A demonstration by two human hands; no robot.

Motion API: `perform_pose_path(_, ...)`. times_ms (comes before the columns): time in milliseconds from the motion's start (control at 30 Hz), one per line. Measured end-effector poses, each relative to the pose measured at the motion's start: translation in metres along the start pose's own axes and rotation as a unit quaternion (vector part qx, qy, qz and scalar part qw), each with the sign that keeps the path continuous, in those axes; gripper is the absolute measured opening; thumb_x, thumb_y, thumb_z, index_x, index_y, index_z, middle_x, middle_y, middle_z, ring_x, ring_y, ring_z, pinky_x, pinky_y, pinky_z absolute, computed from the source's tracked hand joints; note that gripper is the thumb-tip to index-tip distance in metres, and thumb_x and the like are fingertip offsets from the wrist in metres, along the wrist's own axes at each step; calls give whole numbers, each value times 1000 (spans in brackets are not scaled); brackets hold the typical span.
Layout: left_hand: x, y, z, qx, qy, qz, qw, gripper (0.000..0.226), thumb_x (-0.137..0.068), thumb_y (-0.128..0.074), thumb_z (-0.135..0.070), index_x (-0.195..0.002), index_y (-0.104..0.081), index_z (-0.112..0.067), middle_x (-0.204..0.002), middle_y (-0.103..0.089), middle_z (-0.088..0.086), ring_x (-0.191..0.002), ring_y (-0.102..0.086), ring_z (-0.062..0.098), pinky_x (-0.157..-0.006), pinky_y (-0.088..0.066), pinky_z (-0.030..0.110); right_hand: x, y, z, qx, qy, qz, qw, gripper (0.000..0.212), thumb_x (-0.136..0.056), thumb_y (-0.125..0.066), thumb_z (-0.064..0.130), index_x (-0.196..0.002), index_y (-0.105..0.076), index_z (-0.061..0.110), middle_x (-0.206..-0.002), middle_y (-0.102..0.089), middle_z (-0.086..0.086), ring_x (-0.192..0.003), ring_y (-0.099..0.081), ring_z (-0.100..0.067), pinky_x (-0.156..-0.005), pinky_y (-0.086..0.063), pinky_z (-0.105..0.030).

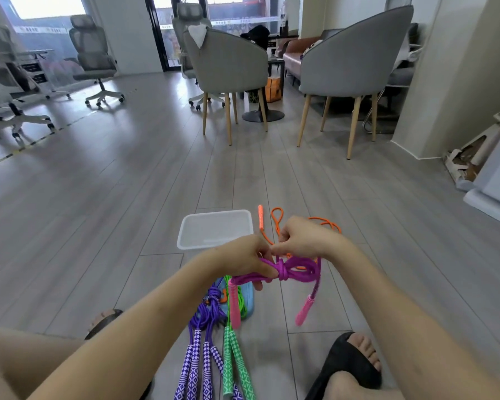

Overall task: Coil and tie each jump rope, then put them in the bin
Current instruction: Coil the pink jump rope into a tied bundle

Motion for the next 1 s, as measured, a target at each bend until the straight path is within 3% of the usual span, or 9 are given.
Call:
perform_pose_path(167,-3,19,26,36,53,-220,973,16,-90,-74,-13,-92,-69,2,-73,-75,12,-56,-74,21,-46,-53,26,1,8,21,-3,29,-47,998,33,-96,-60,29,-70,-66,10,-62,-53,-7,-58,-45,-17,-53,-33,-33)
perform_pose_path(300,3,35,38,270,27,-333,903,19,-95,-70,-13,-89,-67,5,-79,-74,22,-55,-71,22,-48,-54,33,-2,11,19,-137,58,-69,986,30,-100,-57,24,-74,-71,20,-60,-55,2,-49,-44,-8,-49,-35,-24)
perform_pose_path(400,7,50,30,425,-11,-299,854,19,-104,-58,-11,-96,-66,3,-83,-70,19,-54,-66,15,-50,-53,24,-5,7,2,-295,59,-44,953,33,-107,-50,23,-83,-68,11,-56,-40,5,-43,-31,-7,-44,-25,-20)
perform_pose_path(567,14,51,-8,509,-84,-125,848,23,-108,-46,-14,-111,-59,5,-80,-65,13,-57,-57,15,-57,-53,23,1,-11,-16,-486,89,41,868,29,-103,-51,30,-83,-59,10,-62,-28,2,-54,-16,-12,-51,-13,-27)
perform_pose_path(633,16,46,-18,523,-107,-79,842,25,-107,-44,-15,-114,-56,5,-81,-62,13,-56,-56,14,-57,-52,23,0,-18,-24,-495,80,50,864,29,-99,-55,34,-82,-57,11,-65,-28,-1,-58,-13,-18,-55,-12,-32)
perform_pose_path(733,21,39,-24,458,-125,7,880,29,-108,-45,-17,-123,-53,6,-85,-60,14,-57,-56,14,-58,-52,23,3,-11,-34,-470,76,29,879,28,-100,-61,31,-78,-62,14,-63,-31,0,-53,-21,-12,-50,-17,-27)
perform_pose_path(833,24,27,-24,273,-99,88,953,28,-106,-52,-20,-118,-56,4,-88,-66,14,-61,-60,15,-59,-52,23,10,3,-39,-392,71,16,917,36,-99,-62,5,-69,-73,22,-58,-43,5,-49,-34,-7,-49,-28,-23)
perform_pose_path(900,21,19,-21,120,-60,92,987,24,-105,-57,-23,-108,-62,1,-87,-71,13,-61,-61,17,-61,-52,28,12,8,-31,-309,66,17,949,26,-98,-68,17,-73,-74,18,-59,-48,6,-51,-39,-5,-49,-31,-21)
perform_pose_path(1000,10,10,-13,-6,-1,28,1000,27,-103,-60,-22,-105,-64,5,-79,-74,9,-57,-65,17,-63,-55,34,4,14,-12,-172,54,-35,983,26,-90,-76,34,-71,-71,17,-61,-52,6,-55,-44,-6,-55,-36,-24)
Point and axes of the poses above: each hand's wrist, its own x-axis away from the middle knuckle, its own y-axis out of the back of the hand, z = x × y, the point moved 7 cm from there along -x, towards the middle knuckle
